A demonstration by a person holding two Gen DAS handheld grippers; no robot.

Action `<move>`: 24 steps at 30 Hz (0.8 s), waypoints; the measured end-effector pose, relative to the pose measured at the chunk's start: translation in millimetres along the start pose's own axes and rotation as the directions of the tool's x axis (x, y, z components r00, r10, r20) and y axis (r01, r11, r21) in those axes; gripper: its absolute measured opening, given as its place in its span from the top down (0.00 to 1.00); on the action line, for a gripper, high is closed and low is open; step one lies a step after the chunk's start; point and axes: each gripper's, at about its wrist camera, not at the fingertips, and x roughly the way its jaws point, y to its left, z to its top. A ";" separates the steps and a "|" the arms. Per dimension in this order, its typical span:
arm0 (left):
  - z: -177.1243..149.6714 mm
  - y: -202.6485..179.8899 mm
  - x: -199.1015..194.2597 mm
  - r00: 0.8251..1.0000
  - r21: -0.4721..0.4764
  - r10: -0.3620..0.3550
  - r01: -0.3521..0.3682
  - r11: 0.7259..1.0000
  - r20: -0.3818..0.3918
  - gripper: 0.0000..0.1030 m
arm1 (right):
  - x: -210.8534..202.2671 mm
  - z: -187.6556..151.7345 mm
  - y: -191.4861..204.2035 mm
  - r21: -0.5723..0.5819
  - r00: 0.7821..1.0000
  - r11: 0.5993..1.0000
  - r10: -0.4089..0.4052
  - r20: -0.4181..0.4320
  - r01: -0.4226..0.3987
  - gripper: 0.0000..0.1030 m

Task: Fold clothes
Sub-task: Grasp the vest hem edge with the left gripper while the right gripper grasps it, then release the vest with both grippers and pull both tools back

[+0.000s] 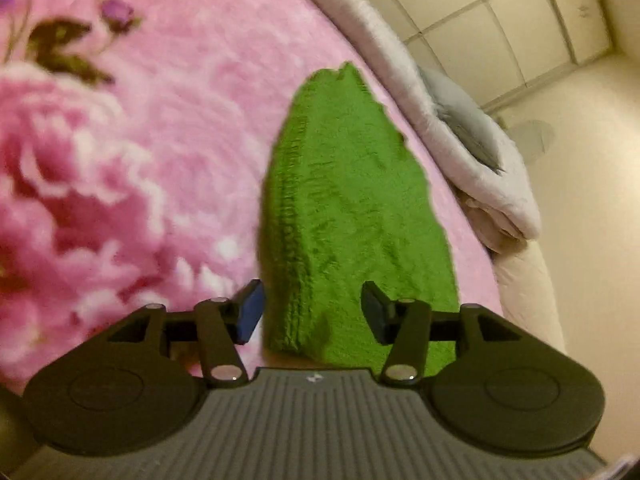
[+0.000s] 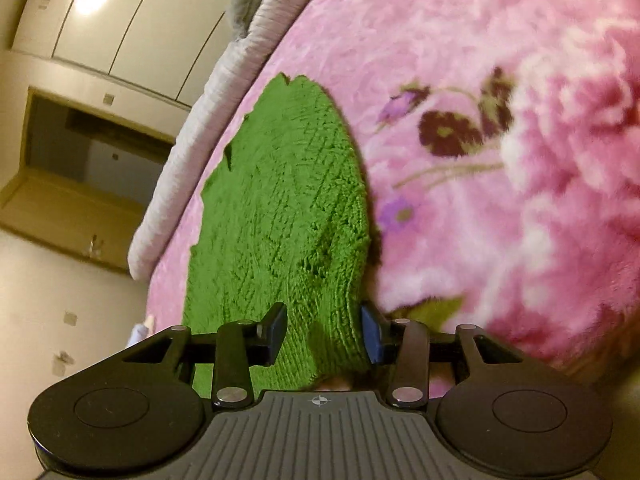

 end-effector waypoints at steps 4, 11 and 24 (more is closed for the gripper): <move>2.3 -11.0 13.2 1.000 0.064 0.017 -0.018 0.998 0.025 0.79 | 12.5 8.8 8.1 -0.011 1.000 1.000 -0.018 -0.021 0.018 0.58; -10.6 -21.5 -6.3 0.997 0.128 0.008 -0.017 0.992 0.072 0.95 | -10.3 24.1 32.1 -0.186 0.997 0.980 -0.072 0.017 0.073 0.95; -59.7 -59.1 -29.1 0.978 0.299 0.185 -0.207 0.932 0.100 0.92 | -59.9 -3.6 12.0 -0.293 0.964 0.918 -0.248 0.095 0.266 0.93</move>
